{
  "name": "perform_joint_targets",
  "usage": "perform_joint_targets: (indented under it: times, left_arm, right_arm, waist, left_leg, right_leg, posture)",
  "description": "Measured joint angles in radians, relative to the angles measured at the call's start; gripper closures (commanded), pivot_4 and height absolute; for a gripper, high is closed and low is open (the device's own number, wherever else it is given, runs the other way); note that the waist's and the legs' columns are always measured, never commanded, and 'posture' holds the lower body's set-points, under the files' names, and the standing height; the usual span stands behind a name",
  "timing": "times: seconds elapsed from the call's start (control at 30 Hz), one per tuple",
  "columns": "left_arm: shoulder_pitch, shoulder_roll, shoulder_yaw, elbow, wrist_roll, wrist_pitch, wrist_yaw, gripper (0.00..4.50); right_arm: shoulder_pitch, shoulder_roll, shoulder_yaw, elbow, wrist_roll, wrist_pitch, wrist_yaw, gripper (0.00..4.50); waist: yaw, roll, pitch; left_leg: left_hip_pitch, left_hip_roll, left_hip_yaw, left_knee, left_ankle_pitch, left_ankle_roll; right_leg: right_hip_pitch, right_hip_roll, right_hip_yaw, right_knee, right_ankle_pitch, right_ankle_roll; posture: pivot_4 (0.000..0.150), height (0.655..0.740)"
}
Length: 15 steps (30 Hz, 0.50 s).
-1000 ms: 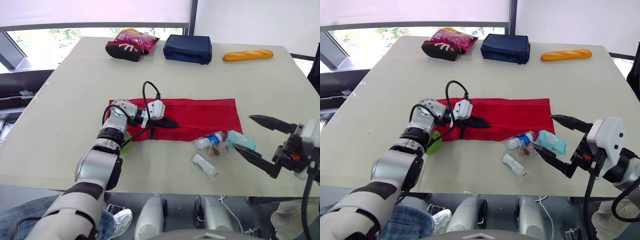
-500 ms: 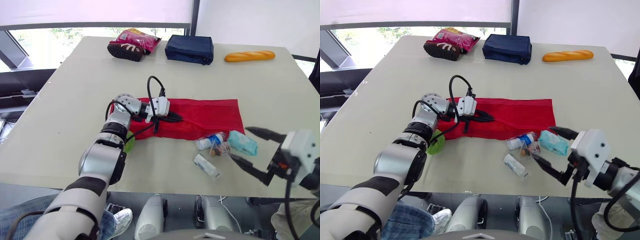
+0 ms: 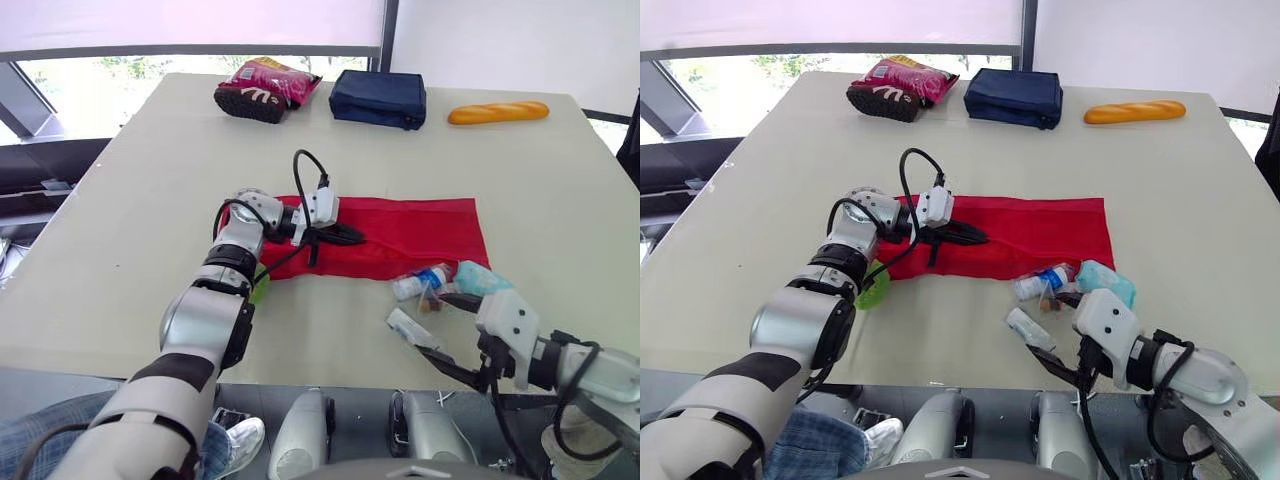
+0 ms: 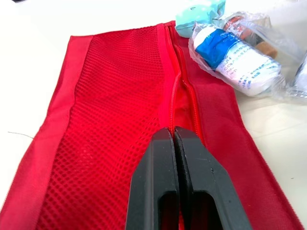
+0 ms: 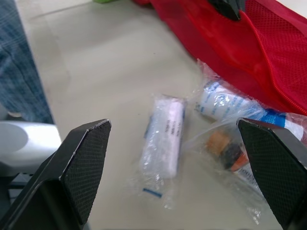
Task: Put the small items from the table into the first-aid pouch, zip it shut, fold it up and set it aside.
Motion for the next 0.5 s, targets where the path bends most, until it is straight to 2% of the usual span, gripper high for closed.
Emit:
perform_joint_targets:
  times: [0.27, 0.43, 0.5]
  left_arm:
    - [-0.003, 0.010, 0.004, -0.001, -0.002, 0.070, -0.020, 4.48]
    - [-0.014, 0.012, 0.007, -0.001, -0.002, 0.076, -0.022, 4.48]
    - [-0.020, 0.012, 0.009, -0.001, -0.002, 0.080, -0.022, 4.48]
  right_arm:
    - [-0.043, 0.029, 0.041, 0.042, -0.031, 0.002, 0.021, 0.00]
    - [-0.172, 0.023, -0.007, 0.130, -0.032, -0.032, 0.071, 0.00]
    - [-0.274, -0.025, -0.015, 0.237, -0.056, -0.080, 0.140, 0.00]
  waist:
    - [-0.002, 0.000, 0.000]
    - [-0.002, 0.000, 0.000]
    - [-0.002, 0.000, 0.000]
  left_leg:
    - [0.000, 0.000, -0.001, 0.000, 0.000, 0.000]
    - [0.000, 0.000, -0.001, 0.001, 0.000, 0.000]
    - [0.000, 0.000, -0.001, 0.001, 0.000, 0.000]
  right_leg:
    - [0.000, 0.000, 0.000, 0.000, 0.000, 0.000]
    - [0.000, 0.000, 0.000, 0.000, 0.000, 0.000]
    - [0.000, 0.000, 0.000, 0.000, 0.000, 0.000]
  posture:
    - [0.150, 0.7164]
    - [0.150, 0.7164]
    - [0.150, 0.7164]
